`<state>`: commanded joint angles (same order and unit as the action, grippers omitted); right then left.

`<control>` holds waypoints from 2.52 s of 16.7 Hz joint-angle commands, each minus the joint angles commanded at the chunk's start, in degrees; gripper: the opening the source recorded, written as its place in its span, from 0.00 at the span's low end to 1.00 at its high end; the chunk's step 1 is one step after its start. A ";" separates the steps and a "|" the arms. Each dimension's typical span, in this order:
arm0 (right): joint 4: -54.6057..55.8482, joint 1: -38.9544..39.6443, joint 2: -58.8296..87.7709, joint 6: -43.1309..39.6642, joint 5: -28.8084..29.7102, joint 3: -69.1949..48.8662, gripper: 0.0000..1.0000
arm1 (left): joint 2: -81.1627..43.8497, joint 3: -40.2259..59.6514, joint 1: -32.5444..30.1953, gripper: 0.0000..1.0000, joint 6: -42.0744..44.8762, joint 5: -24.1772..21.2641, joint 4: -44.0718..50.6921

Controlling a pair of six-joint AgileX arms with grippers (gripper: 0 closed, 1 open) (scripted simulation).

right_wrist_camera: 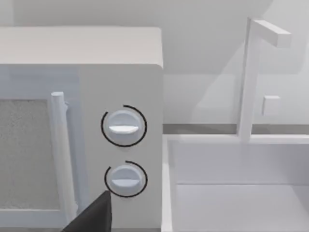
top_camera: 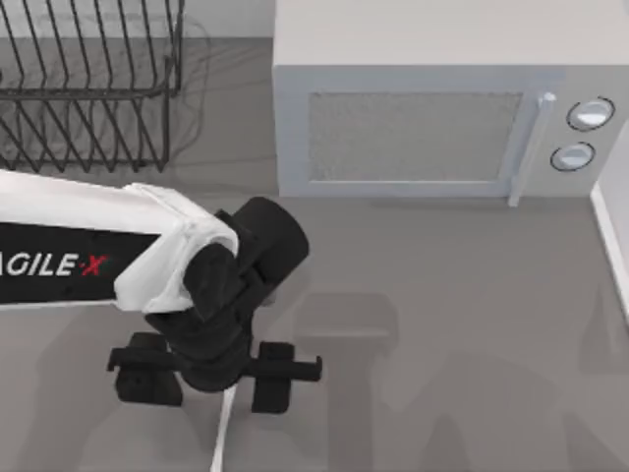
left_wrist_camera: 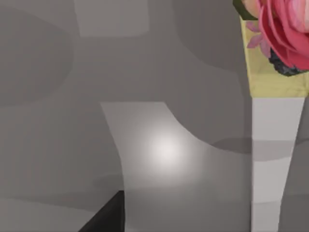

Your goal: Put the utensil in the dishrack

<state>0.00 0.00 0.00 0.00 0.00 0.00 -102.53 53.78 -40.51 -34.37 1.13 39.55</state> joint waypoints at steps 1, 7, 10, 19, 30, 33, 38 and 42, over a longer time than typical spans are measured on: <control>0.00 0.00 0.00 0.00 0.00 0.00 1.00 | 0.01 0.13 -0.03 0.00 0.00 0.00 0.14; 0.00 0.00 0.00 0.00 0.00 0.00 1.00 | 1.78 12.06 -0.83 0.00 -0.32 0.03 13.57; 0.00 0.00 0.00 0.00 0.00 0.00 1.00 | 3.84 21.52 -0.89 0.00 -0.59 0.03 27.38; 0.00 0.00 0.00 0.00 0.00 0.00 1.00 | 9.03 37.13 -0.50 0.00 -0.64 0.04 46.18; 0.00 0.00 0.00 0.00 0.00 0.00 1.00 | 20.68 29.98 13.93 0.00 9.82 -3.85 25.93; 0.00 0.00 0.00 0.00 0.00 0.00 1.00 | 28.17 24.77 23.51 0.00 16.42 -6.21 11.50; 0.00 0.00 0.00 0.00 0.00 0.00 1.00 | 41.43 15.84 39.67 0.00 27.63 -10.18 -12.74; 0.00 0.00 0.00 0.00 0.00 0.00 1.00 | 49.58 11.04 48.80 0.00 33.76 -12.46 -24.35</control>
<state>0.00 0.00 0.00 0.00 0.00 0.00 -52.96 64.82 8.29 -0.61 -11.33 15.20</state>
